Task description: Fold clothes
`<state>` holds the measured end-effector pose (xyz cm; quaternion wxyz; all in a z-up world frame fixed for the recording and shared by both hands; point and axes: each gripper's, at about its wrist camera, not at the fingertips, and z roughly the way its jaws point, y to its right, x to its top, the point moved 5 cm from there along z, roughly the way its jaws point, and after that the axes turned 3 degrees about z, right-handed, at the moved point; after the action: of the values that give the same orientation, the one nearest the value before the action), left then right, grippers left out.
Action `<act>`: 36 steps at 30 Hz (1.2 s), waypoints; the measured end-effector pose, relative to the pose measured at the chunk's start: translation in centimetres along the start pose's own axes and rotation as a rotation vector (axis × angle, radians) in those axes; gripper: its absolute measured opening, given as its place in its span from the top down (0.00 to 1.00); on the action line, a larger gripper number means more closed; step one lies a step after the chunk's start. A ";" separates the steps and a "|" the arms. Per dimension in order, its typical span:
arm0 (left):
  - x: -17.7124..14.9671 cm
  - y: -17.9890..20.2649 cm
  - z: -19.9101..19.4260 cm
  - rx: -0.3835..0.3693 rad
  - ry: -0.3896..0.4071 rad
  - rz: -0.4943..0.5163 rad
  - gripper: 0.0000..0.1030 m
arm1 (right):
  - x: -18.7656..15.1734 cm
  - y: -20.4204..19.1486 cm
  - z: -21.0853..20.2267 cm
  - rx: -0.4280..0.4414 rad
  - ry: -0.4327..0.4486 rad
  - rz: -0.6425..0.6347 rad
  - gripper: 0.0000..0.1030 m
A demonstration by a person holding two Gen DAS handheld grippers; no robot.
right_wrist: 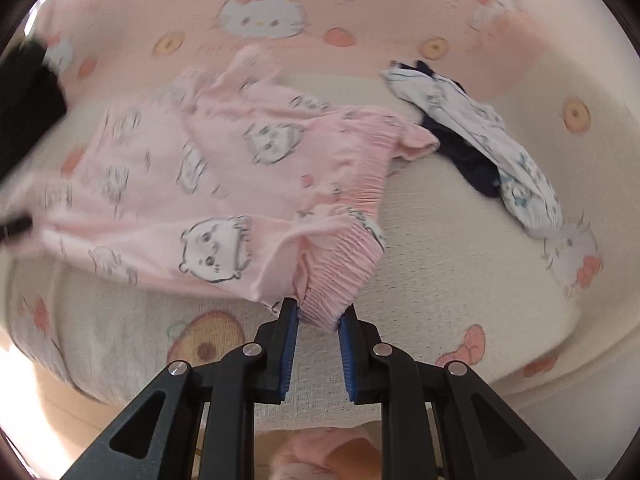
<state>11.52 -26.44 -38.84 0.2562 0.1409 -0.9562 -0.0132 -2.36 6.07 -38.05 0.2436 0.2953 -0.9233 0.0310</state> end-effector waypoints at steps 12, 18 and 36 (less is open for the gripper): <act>-2.7 1.3 -0.1 -0.040 -0.044 0.011 0.82 | -0.6 4.4 0.3 -0.019 -0.079 0.157 0.83; -3.8 0.7 0.2 -0.042 -0.071 0.003 0.82 | -1.1 5.7 1.0 -0.023 -0.133 0.221 0.83; -1.4 -0.4 -4.9 -0.193 0.034 -0.132 0.41 | 1.9 6.5 -2.7 0.294 0.009 0.371 0.29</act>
<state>15.22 -26.20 -35.30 0.2835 0.1786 -0.9346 -0.1196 -6.15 10.95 -34.26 0.1922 0.1530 -0.9462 0.2106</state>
